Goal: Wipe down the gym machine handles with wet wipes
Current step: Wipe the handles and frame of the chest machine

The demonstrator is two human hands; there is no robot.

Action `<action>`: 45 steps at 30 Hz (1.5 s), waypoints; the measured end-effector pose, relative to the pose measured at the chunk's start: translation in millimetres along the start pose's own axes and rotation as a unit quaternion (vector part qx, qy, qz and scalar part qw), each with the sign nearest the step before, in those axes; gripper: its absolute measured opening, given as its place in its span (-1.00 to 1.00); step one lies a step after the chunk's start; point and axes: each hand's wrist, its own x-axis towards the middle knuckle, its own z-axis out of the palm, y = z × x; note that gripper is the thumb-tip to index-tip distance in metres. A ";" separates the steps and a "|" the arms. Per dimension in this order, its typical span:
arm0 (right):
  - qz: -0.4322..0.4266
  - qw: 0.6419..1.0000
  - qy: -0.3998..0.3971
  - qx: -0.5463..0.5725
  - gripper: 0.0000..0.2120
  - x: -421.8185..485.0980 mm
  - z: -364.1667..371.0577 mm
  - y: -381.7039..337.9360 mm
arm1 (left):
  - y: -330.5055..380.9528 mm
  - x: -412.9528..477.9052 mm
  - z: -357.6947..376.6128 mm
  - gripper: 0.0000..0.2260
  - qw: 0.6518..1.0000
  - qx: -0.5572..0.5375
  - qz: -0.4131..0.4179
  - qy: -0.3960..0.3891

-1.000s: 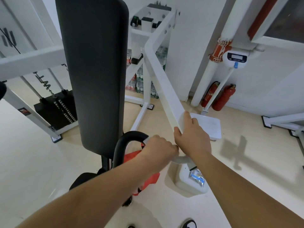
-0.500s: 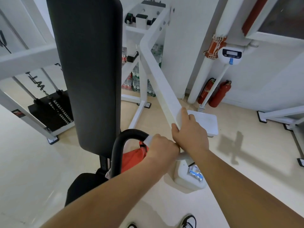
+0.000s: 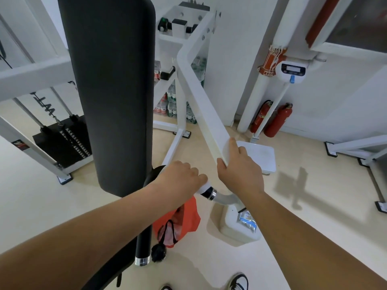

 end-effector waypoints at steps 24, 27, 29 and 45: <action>-0.004 1.000 -0.002 0.000 -0.35 3.2 1.3 2.7 | 35.4 33.8 -15.4 -0.82 0.993 -0.041 -0.078 -0.078; -0.004 1.000 -0.009 0.007 -0.35 1.4 0.7 4.1 | 47.1 30.6 -7.7 -0.84 0.998 -0.031 -0.039 -0.026; -0.008 1.000 -0.001 0.005 -0.38 0.3 -2.7 2.9 | 29.5 18.6 -2.6 -0.84 0.999 -0.014 -0.045 0.016; -0.110 0.989 -0.003 -0.099 -0.26 -31.2 1.1 9.3 | 13.3 -62.0 46.9 -0.76 0.705 -0.514 -0.471 0.130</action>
